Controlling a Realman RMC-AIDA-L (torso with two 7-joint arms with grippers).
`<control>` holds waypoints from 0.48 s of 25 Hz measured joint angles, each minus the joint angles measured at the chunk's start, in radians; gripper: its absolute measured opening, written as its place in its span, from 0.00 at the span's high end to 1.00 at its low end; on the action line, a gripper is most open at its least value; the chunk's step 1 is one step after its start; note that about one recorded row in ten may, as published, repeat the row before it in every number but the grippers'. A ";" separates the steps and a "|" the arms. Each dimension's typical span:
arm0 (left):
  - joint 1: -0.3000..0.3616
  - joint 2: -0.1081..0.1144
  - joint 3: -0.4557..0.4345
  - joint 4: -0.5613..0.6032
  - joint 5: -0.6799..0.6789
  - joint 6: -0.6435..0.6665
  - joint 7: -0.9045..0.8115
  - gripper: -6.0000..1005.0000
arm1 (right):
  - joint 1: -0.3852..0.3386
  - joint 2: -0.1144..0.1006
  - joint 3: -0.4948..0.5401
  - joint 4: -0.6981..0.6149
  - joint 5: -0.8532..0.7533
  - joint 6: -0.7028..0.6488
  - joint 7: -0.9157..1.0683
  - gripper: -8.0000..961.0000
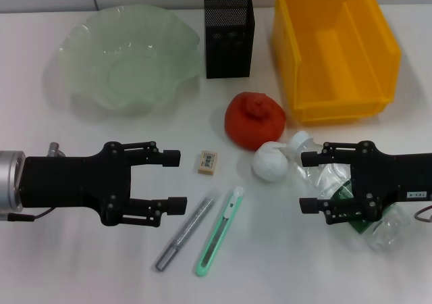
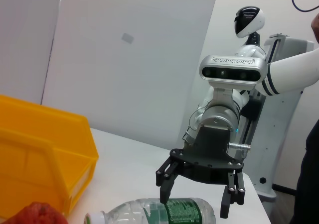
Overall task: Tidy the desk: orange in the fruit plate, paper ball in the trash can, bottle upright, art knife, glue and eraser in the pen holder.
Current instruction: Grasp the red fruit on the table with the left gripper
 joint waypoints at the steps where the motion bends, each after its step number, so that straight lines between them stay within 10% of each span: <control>1: 0.000 0.000 0.000 0.000 0.000 0.000 0.000 0.19 | 0.000 0.000 0.000 0.000 0.000 0.000 0.000 0.14; 12: -0.001 -0.002 -0.001 0.002 0.000 -0.004 0.000 0.19 | -0.003 -0.001 0.000 0.000 -0.001 0.000 -0.001 0.14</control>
